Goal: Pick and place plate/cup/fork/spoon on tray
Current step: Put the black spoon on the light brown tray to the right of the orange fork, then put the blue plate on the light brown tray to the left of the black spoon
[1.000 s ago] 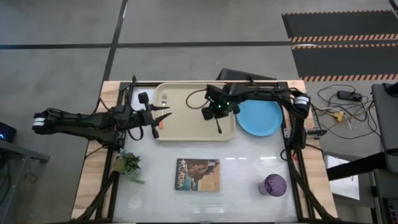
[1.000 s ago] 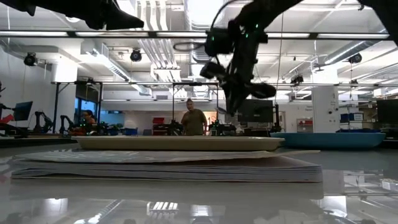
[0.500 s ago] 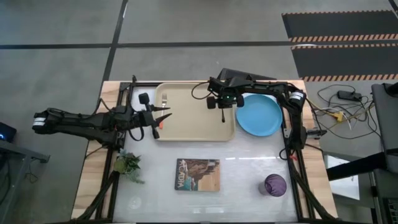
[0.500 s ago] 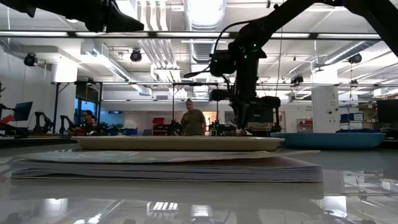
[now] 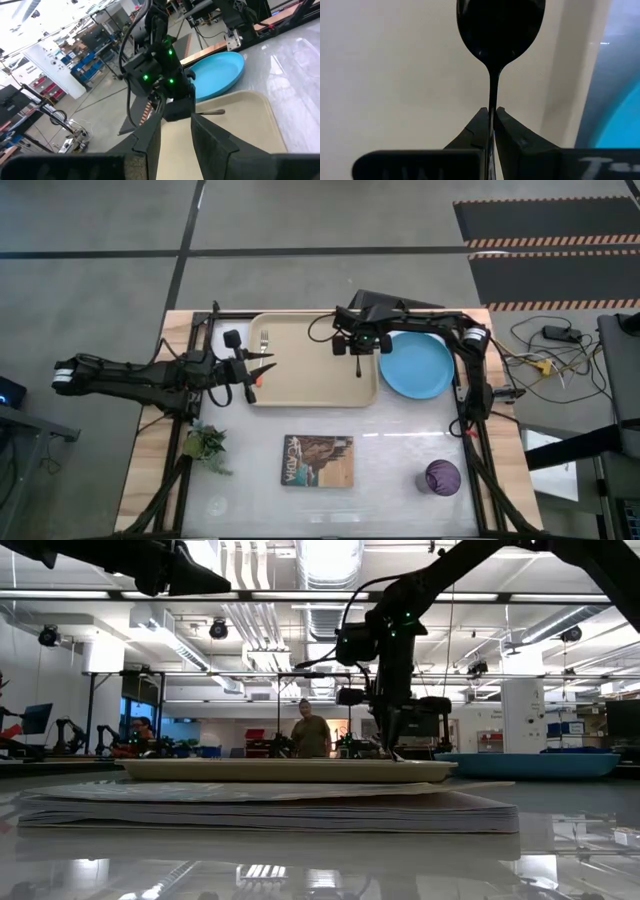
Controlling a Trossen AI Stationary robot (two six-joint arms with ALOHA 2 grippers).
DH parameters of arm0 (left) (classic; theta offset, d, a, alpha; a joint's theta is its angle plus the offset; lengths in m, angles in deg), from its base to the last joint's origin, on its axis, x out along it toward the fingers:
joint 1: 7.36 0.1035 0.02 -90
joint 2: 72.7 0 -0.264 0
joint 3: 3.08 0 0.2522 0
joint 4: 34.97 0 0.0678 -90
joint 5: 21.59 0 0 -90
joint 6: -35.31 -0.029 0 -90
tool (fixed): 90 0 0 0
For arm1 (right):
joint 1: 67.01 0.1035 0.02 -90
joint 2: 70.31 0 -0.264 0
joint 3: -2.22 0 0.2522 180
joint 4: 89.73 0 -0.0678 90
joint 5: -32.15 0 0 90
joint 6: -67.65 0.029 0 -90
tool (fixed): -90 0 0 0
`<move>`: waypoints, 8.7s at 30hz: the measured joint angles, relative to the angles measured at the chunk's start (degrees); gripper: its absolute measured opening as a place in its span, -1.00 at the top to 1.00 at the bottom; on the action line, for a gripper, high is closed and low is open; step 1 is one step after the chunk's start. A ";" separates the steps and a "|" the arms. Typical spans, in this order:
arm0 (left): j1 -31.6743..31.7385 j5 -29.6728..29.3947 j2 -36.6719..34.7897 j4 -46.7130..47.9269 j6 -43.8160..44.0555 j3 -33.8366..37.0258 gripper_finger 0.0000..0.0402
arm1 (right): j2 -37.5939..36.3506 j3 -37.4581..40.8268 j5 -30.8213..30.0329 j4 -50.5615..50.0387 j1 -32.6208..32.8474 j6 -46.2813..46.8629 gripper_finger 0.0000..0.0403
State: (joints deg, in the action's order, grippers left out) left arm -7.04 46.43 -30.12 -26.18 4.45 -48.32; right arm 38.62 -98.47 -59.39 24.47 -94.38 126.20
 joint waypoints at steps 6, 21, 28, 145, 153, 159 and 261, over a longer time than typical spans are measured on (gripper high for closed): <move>0.00 -0.02 -0.32 -0.09 -1.00 0.00 0.55 | 2.85 0.07 0.04 -0.01 0.00 -0.45 0.94; 0.00 -0.02 -0.21 -0.07 -1.09 0.00 0.55 | 3.36 0.09 -0.10 0.50 -0.02 -3.30 0.89; 0.00 -0.02 -0.20 -0.07 -1.07 0.00 0.55 | 3.31 0.09 -0.14 0.48 -0.02 -3.13 0.60; -0.02 -0.90 0.38 -0.50 -1.11 -0.04 0.55 | 6.16 -1.23 -16.54 12.83 0.85 -28.82 0.96; -0.02 -0.88 0.38 -0.51 -1.11 -0.04 0.55 | 5.66 -5.64 -16.55 7.91 2.08 -29.16 0.96; -0.02 -0.89 0.38 -0.52 -1.11 -0.04 0.55 | 3.89 -7.89 -16.51 3.87 5.00 -29.14 0.96; 0.00 -1.01 1.30 1.13 -1.07 -0.02 0.55 | -27.43 41.10 0.07 10.84 12.48 -38.48 0.29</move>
State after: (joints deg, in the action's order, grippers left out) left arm -7.04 45.42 -28.82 -25.04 3.38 -48.34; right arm 11.19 -57.37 -59.32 35.31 -81.90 87.72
